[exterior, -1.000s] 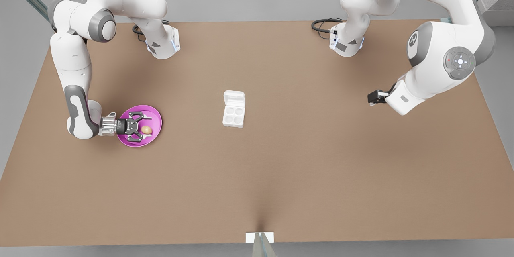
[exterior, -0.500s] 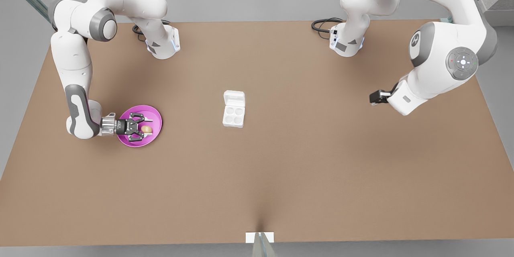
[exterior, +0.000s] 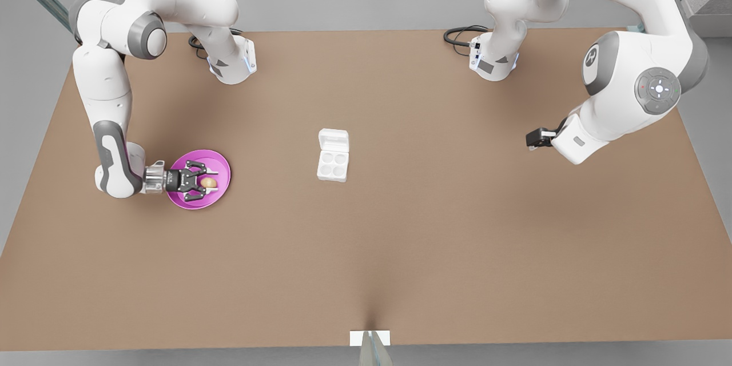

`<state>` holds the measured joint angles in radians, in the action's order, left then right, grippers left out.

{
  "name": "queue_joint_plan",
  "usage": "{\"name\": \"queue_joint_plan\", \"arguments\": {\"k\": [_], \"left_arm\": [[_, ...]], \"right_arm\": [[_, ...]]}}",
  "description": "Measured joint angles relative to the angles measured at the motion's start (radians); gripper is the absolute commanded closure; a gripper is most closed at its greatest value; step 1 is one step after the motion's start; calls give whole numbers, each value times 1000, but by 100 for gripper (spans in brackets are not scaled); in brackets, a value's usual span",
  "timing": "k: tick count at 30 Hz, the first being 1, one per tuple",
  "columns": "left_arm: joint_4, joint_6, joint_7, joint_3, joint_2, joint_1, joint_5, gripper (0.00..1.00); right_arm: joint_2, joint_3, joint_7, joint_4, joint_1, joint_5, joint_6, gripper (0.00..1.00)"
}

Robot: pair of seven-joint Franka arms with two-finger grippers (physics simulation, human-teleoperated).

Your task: Pack egg into the box and close the box lid

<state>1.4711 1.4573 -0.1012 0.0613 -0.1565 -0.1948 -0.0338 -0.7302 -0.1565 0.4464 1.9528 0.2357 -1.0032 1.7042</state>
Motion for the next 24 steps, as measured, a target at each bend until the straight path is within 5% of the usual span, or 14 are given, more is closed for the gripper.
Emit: {"name": "queue_joint_plan", "arguments": {"k": [11,19,22,24], "left_arm": [[0,0,0,0,0,0,0,0],[0,0,0,0,-2,0,0,0],[0,-2,0,0,-2,0,0,0],[0,-3,0,0,0,0,0,0]], "right_arm": [[1,-3,-1,0,-1,3,12,38],[5,-3,-1,2,-1,4,10,51],[5,-3,-1,2,-1,1,11,74],[5,-3,-1,2,-1,-4,13,79]]}}
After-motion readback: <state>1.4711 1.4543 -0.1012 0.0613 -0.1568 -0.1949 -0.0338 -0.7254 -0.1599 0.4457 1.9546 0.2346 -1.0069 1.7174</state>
